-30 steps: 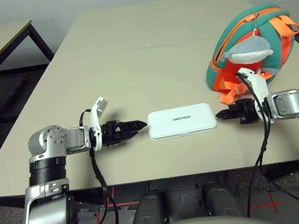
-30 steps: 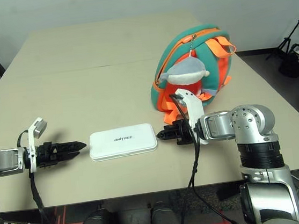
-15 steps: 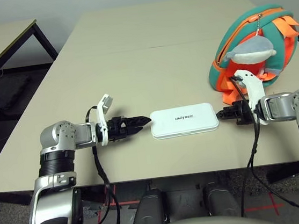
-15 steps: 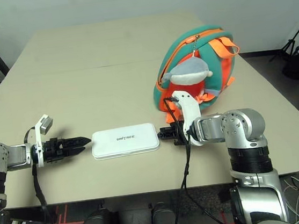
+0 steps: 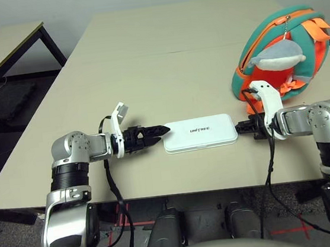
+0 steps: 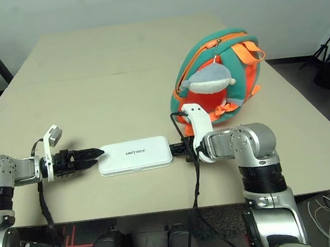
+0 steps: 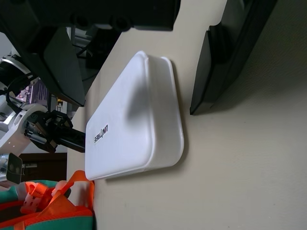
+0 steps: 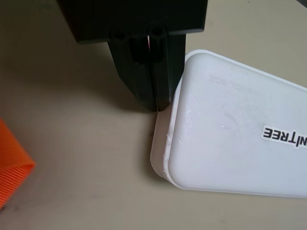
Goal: Put the pencil case into the backpack and zip it.
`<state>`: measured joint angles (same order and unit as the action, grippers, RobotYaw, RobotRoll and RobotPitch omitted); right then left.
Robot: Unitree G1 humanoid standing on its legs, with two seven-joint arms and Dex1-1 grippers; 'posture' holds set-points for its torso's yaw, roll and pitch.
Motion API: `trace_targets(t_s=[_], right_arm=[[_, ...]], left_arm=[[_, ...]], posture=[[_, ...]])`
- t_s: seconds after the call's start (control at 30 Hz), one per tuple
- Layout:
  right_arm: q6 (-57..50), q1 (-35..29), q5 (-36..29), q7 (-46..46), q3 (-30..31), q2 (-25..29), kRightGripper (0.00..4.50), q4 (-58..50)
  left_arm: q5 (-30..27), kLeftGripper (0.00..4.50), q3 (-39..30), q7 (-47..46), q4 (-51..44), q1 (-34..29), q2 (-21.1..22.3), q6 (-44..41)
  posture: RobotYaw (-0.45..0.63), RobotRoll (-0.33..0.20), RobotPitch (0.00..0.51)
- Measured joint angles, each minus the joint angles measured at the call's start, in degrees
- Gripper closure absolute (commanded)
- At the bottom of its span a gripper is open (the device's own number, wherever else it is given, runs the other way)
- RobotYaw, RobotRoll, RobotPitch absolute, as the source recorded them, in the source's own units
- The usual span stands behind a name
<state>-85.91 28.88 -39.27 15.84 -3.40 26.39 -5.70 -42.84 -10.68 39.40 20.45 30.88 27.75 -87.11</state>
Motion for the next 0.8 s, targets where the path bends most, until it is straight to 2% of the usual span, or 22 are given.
trace_targets(t_s=[0.4,0.53,0.63,0.8], right_arm=[[1.4,1.5,3.2,0.4,0.3,-5.8,4.48,0.0],[1.5,1.5,3.9,0.7,0.3,-6.3,4.50,0.0],[1.9,1.5,4.2,1.0,0.3,-6.6,4.50,0.0],[3.1,1.6,5.1,1.4,-0.3,-6.2,4.50,-0.1]], left_arm=[[0.0,0.00,0.2,1.0,-0.9,-0.4,0.2,-1.1],[0.0,0.95,0.6,1.5,-1.9,-1.1,0.5,-1.0],[-0.4,1.98,1.8,3.1,-2.4,-2.5,1.5,-1.5],[-3.2,2.72,2.8,8.1,-4.8,-4.3,3.2,-2.9]], posture=[[0.04,0.000,0.057],[0.05,0.000,0.058],[0.05,0.000,0.061],[0.05,0.000,0.063]])
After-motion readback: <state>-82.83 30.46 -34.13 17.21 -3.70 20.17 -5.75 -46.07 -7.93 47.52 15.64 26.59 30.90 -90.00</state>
